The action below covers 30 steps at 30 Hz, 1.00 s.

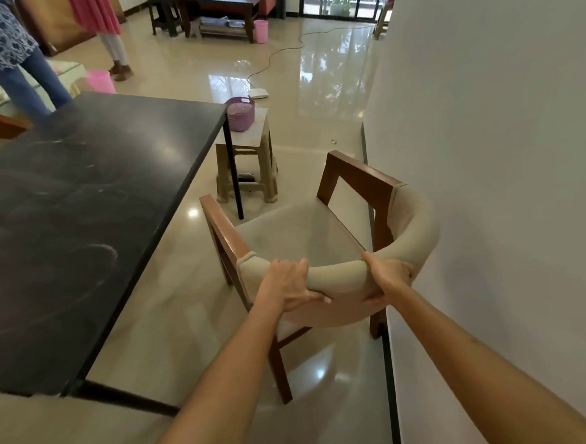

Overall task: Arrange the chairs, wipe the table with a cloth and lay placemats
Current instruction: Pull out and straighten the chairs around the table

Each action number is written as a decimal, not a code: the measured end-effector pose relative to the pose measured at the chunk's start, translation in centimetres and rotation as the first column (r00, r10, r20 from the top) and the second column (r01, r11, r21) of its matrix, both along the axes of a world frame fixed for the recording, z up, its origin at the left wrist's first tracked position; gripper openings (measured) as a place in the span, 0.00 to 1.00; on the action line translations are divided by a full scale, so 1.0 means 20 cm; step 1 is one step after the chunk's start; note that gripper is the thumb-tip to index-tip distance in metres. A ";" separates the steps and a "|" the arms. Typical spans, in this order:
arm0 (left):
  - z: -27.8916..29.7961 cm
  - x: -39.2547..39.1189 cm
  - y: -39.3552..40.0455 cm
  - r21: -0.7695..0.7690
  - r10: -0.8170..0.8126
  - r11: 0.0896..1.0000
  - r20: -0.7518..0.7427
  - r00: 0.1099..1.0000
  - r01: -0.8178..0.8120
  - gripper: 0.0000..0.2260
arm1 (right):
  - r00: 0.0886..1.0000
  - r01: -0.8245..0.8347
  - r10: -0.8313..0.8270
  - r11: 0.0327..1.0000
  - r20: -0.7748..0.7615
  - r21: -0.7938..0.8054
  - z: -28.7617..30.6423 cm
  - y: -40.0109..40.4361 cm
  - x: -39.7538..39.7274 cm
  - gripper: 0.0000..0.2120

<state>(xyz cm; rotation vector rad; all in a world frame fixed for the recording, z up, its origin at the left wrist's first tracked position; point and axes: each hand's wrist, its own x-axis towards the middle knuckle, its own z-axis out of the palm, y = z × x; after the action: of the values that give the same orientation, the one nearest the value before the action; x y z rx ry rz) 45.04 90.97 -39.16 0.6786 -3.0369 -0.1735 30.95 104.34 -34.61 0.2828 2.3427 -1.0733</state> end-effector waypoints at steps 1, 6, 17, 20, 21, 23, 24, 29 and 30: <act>0.00 0.01 0.03 -0.002 0.005 1.000 0.001 1.000 -0.005 0.31 | 1.000 -0.013 0.013 1.000 -0.022 0.022 -0.01 0.02 0.01 0.45; 0.01 0.08 0.16 -0.035 0.014 0.999 0.008 1.000 -0.014 0.32 | 0.988 -0.085 0.094 0.993 -0.125 0.081 -0.04 0.10 0.05 0.41; -0.03 0.06 0.46 -0.068 0.082 0.994 -0.008 0.997 -0.083 0.33 | 0.951 -0.213 0.239 0.967 -0.199 0.142 -0.05 0.30 -0.03 0.39; -0.01 0.05 0.46 0.052 0.112 0.993 -0.062 0.992 -0.109 0.33 | 0.949 -0.222 0.246 0.965 -0.196 0.136 -0.02 0.30 -0.09 0.37; -0.01 0.05 0.44 0.147 0.115 0.984 -0.057 0.992 -0.105 0.33 | 0.950 -0.224 0.247 0.966 -0.193 0.133 -0.01 0.30 -0.11 0.37; 0.00 0.07 0.37 0.342 0.105 0.935 -0.011 0.994 -0.095 0.31 | 0.952 -0.229 0.250 0.965 -0.179 0.129 0.01 0.29 -0.15 0.36; 0.00 0.08 0.33 0.394 0.097 0.914 0.022 0.995 -0.098 0.31 | 0.954 -0.230 0.249 0.965 -0.169 0.127 0.01 0.29 -0.17 0.37; -0.05 0.18 0.19 0.264 0.050 0.960 0.151 0.987 -0.089 0.35 | 0.986 -0.096 0.103 0.994 -0.132 0.053 0.02 0.26 -0.15 0.35; -0.06 0.21 0.17 0.210 0.041 0.975 0.169 0.985 -0.077 0.35 | 0.987 -0.049 0.056 0.998 -0.150 0.048 0.00 0.25 -0.12 0.35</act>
<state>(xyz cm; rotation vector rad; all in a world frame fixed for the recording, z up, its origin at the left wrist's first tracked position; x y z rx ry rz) 49.26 94.40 -40.37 0.8351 -3.1792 -0.4758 28.53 109.31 -34.59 0.1598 2.4967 -1.0513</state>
